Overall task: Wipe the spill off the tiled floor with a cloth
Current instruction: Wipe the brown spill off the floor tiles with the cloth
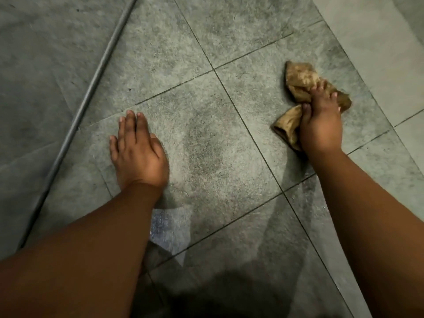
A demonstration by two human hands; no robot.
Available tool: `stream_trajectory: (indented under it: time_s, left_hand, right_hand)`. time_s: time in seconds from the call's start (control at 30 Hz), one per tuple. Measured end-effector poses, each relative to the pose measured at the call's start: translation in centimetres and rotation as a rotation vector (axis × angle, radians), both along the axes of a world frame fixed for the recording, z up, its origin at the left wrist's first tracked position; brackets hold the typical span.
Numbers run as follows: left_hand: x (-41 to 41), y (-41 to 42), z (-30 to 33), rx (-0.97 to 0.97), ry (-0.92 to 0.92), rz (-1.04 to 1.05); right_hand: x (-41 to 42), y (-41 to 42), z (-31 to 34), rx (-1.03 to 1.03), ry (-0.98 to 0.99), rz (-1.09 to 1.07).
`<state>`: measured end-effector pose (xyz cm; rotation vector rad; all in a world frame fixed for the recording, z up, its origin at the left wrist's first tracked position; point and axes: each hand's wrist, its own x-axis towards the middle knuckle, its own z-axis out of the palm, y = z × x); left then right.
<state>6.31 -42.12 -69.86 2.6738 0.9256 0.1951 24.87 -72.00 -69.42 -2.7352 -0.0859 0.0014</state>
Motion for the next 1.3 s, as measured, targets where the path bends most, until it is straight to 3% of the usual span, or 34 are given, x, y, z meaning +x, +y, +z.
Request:
stream_trajectory:
  time_s: [0.13,0.5,0.7,0.77,0.83,0.9,0.97,1.03,1.13,1.3]
  left_hand:
    - [0.2,0.1,0.1,-0.004,-0.001,0.000]
    - [-0.7,-0.8,1.2,-0.031,-0.086,0.003]
    - [-3.2,-6.9,2.6,0.013,-0.109,-0.218]
    - [-4.1,-11.0,3.3,-0.014,-0.139,-0.320]
    - [-4.6,-15.1,3.9,-0.043,-0.148,-0.397]
    - [-5.1,-18.6,4.5,-0.086,-0.117,-0.401]
    - [-5.3,-21.0,5.3,-0.102,-0.034,-0.342]
    - [-5.0,-22.7,5.9,-0.103,0.111,-0.290]
    - [-4.2,-23.6,6.4,-0.142,0.247,-0.192]
    - [-3.7,-24.3,6.4,-0.305,0.223,-0.138]
  right_hand:
    - [-2.3,-0.7,0.1,0.010,0.002,0.032]
    - [-17.9,-2.5,0.9,0.115,0.049,-0.024]
    - [-23.4,-2.5,1.9,0.148,0.124,0.015]
    - [-24.0,-3.2,3.0,0.146,0.053,0.017]
    - [-24.0,-3.9,4.2,0.105,-0.058,-0.131]
    - [-23.6,-4.8,5.1,0.096,-0.021,-0.377]
    - [-23.0,-5.4,5.3,0.060,0.156,-0.528]
    - [-22.8,-5.8,5.4,-0.005,0.257,-0.524]
    - [-23.1,-5.6,5.2,-0.012,0.236,-0.446]
    - [-23.0,-5.2,5.2,0.108,0.217,-0.492]
